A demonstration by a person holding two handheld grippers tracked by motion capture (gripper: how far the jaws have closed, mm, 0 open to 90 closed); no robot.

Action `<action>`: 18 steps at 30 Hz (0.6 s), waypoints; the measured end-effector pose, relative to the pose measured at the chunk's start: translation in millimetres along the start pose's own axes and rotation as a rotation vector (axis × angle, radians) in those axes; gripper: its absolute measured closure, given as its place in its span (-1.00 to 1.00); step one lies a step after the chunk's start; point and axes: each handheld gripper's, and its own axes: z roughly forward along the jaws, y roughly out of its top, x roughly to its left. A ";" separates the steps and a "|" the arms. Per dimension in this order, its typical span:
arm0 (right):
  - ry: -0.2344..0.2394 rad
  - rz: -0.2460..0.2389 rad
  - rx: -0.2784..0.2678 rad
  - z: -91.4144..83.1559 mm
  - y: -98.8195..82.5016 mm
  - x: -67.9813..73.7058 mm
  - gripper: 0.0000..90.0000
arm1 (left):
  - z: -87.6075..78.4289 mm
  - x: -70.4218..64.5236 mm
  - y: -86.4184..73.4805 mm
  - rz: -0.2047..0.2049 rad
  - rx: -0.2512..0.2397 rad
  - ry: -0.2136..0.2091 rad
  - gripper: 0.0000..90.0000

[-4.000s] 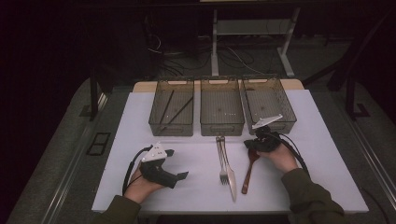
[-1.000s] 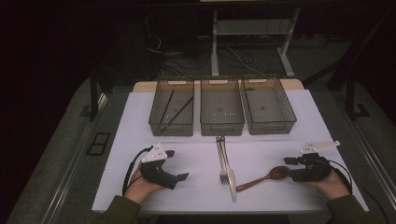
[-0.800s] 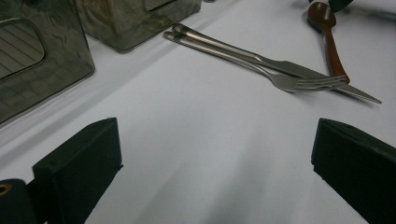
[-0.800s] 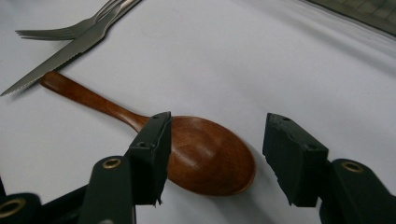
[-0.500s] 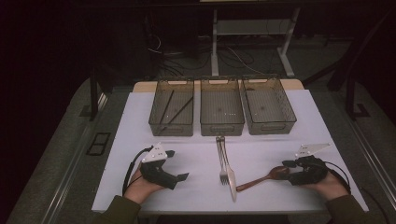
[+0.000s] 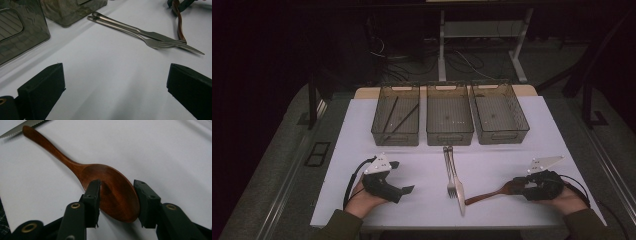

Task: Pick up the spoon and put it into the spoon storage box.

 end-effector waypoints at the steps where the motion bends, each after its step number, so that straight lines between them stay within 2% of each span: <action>1: -0.001 -0.001 -0.001 -0.4 -0.3 -0.2 0.30 | 0.1 0.0 0.0 0.001 0.000 0.000 -0.99; 7: 0.021 -0.014 -0.004 -4.5 -3.1 -3.4 0.51 | 0.6 0.0 -0.1 0.002 0.001 -0.001 -0.99; 18: 0.096 -0.004 -0.007 -8.8 -8.2 -7.6 0.78 | 1.0 -0.3 -0.2 0.001 -0.001 0.000 -0.99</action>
